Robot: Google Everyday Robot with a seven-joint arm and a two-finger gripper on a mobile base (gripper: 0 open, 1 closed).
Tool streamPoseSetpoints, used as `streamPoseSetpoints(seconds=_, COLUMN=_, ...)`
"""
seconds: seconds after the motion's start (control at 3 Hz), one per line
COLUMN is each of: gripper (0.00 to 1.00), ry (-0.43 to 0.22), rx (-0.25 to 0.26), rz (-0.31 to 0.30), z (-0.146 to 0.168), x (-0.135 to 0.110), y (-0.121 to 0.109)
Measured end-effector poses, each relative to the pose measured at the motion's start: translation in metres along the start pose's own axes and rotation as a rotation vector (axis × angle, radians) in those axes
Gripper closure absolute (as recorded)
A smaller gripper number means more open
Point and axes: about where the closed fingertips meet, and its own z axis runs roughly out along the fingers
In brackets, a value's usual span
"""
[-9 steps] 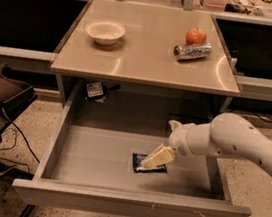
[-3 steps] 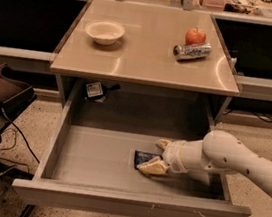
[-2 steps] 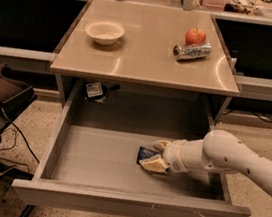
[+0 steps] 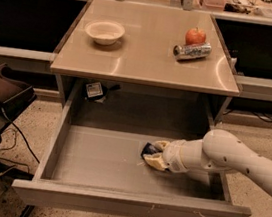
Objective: Pick rxbar blueberry from top drawer and place on counter
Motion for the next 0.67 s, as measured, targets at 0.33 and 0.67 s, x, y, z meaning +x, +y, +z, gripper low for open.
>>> streamPoseSetpoints(seconds=0.33, gripper=1.0, ry=-0.009, rx=0.094, rz=0.022, z=-0.044, x=-0.02, y=-0.028)
streamPoseSetpoints(seconds=0.67, gripper=1.0, ry=-0.035, rx=0.181, rz=0.045, z=-0.112, x=-0.047, y=-0.065)
